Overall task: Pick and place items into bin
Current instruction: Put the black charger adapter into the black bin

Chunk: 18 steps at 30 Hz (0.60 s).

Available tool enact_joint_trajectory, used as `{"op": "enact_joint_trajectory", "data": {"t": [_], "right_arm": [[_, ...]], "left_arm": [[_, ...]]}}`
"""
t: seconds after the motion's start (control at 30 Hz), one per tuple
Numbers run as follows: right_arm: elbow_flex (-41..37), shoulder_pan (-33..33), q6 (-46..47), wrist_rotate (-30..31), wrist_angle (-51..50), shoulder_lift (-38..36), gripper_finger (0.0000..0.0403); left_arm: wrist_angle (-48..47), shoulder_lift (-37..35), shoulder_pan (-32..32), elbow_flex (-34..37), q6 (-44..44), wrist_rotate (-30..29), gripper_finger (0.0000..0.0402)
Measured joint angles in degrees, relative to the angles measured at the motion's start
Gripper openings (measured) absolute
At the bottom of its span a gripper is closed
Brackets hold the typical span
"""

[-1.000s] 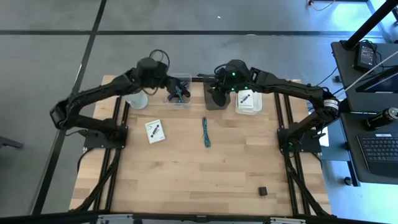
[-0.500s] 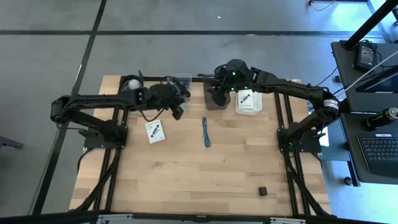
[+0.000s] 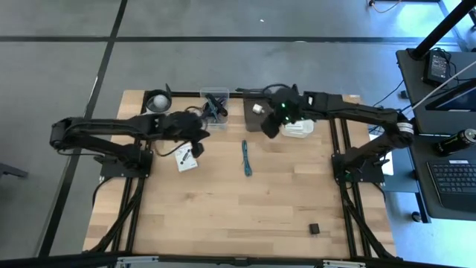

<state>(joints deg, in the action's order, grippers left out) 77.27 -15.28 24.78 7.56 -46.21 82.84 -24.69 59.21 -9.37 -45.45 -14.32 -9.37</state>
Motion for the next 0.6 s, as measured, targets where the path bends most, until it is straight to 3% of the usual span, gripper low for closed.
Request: {"op": "enact_joint_trajectory", "data": {"t": [0.23,0.47,0.6], "right_arm": [[0.0,10.2,21.5,0.5,-14.3,-2.8,0.0010],[0.0,24.9,47.9,-2.5,-30.0,-2.7,0.0016],[0.0,32.5,59.0,-6.1,-31.6,-1.8,0.0017]], "left_arm": [[0.5,-16.3,0.0,8.0,-0.4,4.5,0.0001],[0.0,-27.1,0.0,11.5,-0.4,7.9,0.0002],[-1.2,-29.2,0.0,11.5,2.6,7.9,0.0002]]}}
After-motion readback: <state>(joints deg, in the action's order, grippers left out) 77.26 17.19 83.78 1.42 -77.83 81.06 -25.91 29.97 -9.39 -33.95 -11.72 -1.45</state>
